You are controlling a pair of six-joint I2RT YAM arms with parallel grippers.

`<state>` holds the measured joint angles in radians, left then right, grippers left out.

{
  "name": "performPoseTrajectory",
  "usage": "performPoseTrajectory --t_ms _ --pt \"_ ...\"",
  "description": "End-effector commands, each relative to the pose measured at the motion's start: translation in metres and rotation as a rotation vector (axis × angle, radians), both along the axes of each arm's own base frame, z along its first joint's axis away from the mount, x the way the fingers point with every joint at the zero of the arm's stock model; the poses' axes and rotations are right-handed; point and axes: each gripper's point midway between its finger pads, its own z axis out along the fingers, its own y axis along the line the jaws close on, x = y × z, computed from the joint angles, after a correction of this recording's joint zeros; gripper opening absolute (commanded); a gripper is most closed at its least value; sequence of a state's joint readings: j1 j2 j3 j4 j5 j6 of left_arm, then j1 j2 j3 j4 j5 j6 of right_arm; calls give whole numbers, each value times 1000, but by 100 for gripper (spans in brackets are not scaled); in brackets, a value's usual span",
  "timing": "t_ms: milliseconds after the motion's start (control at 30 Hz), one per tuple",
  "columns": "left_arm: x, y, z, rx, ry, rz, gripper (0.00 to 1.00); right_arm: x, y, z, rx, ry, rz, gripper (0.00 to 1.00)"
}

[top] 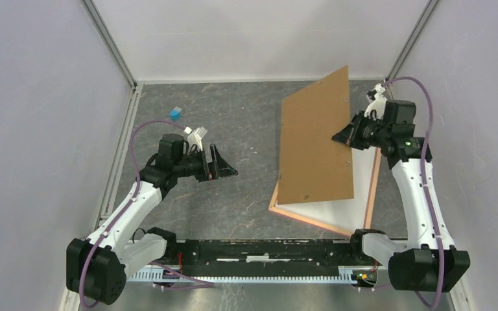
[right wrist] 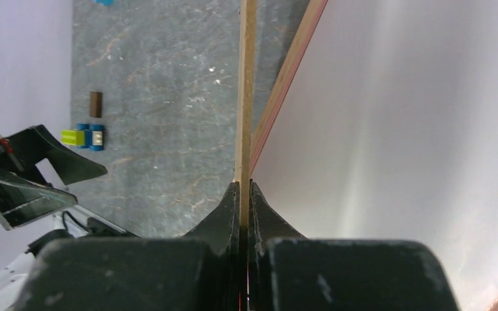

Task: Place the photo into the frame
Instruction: Move the photo frame to the center of the board, then place the photo frame item in the photo frame.

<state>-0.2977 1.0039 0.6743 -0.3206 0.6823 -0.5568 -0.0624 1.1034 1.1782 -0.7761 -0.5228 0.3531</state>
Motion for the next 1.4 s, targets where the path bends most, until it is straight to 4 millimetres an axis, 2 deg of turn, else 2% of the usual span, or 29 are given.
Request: performPoseTrajectory --t_ms 0,100,167,300,367,500,633,767,1100,1367 --pt "6 0 8 16 -70 -22 96 20 41 2 111 -96 71 0" --pt "6 1 6 24 -67 -20 96 26 60 4 166 -118 91 0" --pt "7 1 5 27 -65 -20 96 30 64 12 213 -141 77 0" --pt "8 1 4 30 -60 -19 97 30 59 26 231 -139 14 0" --pt "8 1 2 32 -55 -19 97 24 51 24 218 -104 -19 0" --pt "9 2 1 38 -53 -16 97 3 31 14 206 -45 -65 0" --pt "10 3 -1 39 -46 -12 97 -14 26 12 288 -49 -92 0" --pt "10 2 -3 38 -35 -17 97 -23 33 5 376 -28 -77 0" --pt "10 3 -5 40 -27 -15 98 -29 21 -38 363 50 -113 0" --pt "10 2 -6 39 -22 -18 98 -31 17 -53 404 69 -126 0"
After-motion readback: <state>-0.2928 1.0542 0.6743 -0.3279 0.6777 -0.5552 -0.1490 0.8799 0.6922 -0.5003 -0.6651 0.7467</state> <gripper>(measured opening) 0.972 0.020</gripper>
